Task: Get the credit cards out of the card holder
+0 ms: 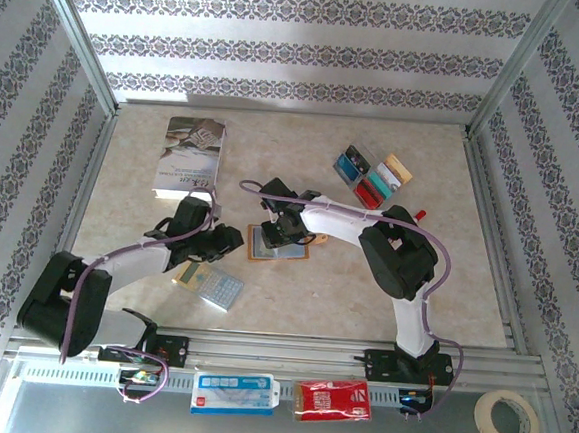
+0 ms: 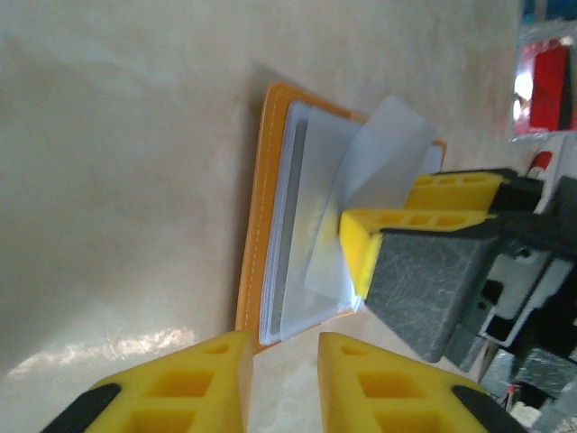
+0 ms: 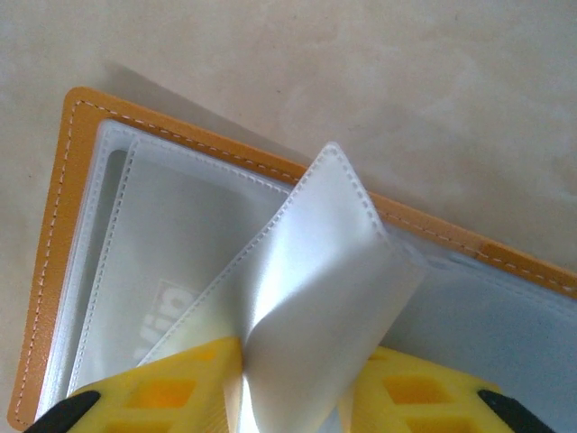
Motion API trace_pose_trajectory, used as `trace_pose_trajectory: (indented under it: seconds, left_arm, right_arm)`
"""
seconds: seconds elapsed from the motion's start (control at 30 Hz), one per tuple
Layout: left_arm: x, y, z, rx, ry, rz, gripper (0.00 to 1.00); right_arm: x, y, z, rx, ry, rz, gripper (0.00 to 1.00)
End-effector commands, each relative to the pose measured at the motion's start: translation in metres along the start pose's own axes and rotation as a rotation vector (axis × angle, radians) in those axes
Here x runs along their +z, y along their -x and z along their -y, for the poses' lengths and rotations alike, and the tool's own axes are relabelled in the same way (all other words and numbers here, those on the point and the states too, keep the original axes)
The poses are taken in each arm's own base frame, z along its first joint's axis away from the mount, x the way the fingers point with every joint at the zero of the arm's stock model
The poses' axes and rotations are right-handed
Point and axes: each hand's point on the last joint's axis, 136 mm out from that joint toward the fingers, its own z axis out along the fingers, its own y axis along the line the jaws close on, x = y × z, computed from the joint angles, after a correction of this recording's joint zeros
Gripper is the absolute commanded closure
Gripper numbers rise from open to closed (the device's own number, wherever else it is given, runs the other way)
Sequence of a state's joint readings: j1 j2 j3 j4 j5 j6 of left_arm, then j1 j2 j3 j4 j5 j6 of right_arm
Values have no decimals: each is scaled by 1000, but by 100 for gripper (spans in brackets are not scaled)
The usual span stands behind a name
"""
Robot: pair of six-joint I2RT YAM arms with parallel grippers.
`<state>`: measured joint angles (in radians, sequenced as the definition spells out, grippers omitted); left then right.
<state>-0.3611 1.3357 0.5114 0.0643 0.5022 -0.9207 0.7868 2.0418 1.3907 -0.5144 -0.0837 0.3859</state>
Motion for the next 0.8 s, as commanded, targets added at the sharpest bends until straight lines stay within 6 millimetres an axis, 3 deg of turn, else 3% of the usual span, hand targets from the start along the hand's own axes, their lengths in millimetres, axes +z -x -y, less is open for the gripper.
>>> trace_pose_trajectory:
  seconds: [0.0, 0.53, 0.77]
  left_arm:
    - [5, 8, 19, 25, -16, 48, 76]
    - [41, -3, 19, 30, 29, 0, 80]
    - [44, -6, 14, 29, 55, -5, 77]
  right_arm:
    - [31, -41, 20, 18, -38, -139, 67]
    - [31, -41, 17, 41, -2, -135, 70]
    - [31, -41, 17, 48, 3, -133, 70]
